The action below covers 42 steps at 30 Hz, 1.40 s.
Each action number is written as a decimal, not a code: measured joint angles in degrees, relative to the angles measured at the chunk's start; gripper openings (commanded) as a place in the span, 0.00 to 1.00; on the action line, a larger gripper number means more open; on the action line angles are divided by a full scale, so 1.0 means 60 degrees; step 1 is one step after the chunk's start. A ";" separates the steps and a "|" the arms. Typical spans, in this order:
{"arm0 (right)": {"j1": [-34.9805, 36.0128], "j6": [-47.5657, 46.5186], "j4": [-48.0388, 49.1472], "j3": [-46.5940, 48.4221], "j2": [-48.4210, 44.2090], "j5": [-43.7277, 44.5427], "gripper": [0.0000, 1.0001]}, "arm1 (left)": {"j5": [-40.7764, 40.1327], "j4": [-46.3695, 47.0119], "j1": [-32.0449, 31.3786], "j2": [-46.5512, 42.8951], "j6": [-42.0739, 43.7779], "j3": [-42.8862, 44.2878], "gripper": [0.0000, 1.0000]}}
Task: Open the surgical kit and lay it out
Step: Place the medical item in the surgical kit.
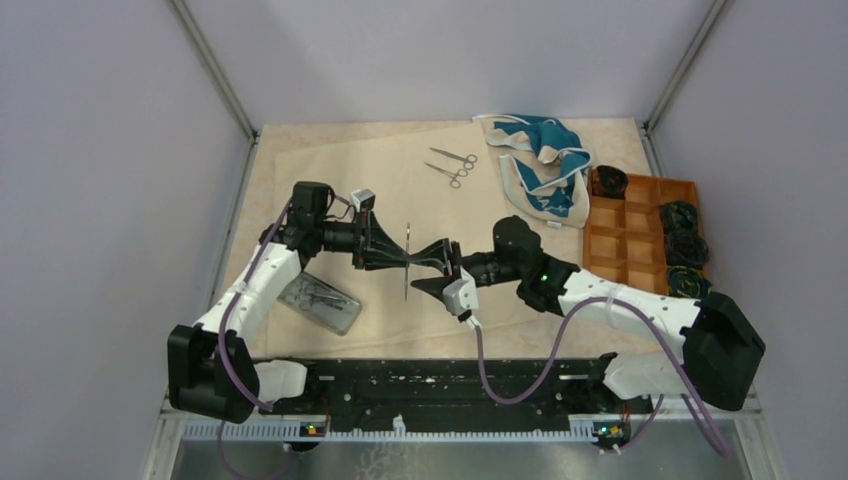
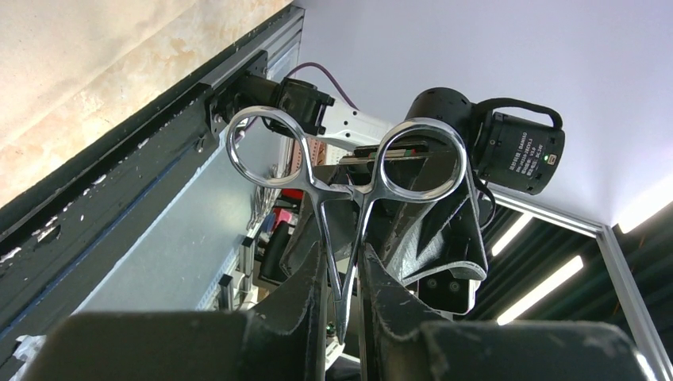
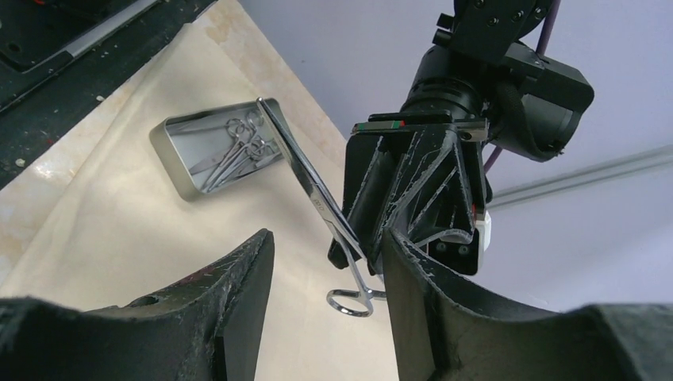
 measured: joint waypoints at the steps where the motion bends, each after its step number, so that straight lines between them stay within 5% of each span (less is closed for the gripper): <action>1: 0.0004 -0.0073 0.0076 0.0000 0.0062 0.0007 0.49 | -0.0004 0.0015 -0.0018 0.0018 -0.0007 0.0000 0.00; 8: 0.0044 -0.0321 0.0710 0.0040 0.0313 0.0138 0.30 | -0.0004 0.0044 -0.0040 0.0098 -0.0076 0.0000 0.00; 13: 0.0073 -0.0415 0.0892 0.0058 0.0404 0.0178 0.00 | 0.0058 0.0160 -0.0051 0.0157 -0.0135 0.0018 0.00; 16: 0.0102 -0.0404 0.1002 0.0062 0.0441 0.0277 0.00 | 0.0080 0.0160 -0.0066 0.0226 -0.0186 0.0022 0.00; 21: 0.0091 0.0149 0.1228 0.0044 0.0441 0.0616 0.00 | -0.0066 0.0138 -0.0069 0.0313 -0.0226 0.0109 0.57; 24: -0.0095 0.1155 0.1705 0.0040 0.0437 0.1002 0.00 | -0.0441 0.0004 -0.0058 0.0361 -0.0095 0.0419 0.72; 31: -0.1650 0.3719 0.1173 0.0353 0.0452 0.1792 0.00 | -0.2353 -0.1461 0.0627 0.0357 0.1231 0.2029 0.80; 42: -0.4120 0.4951 -0.2514 0.4280 0.3220 0.1330 0.00 | -0.4317 -0.3850 0.1479 0.0266 0.3045 0.2295 0.81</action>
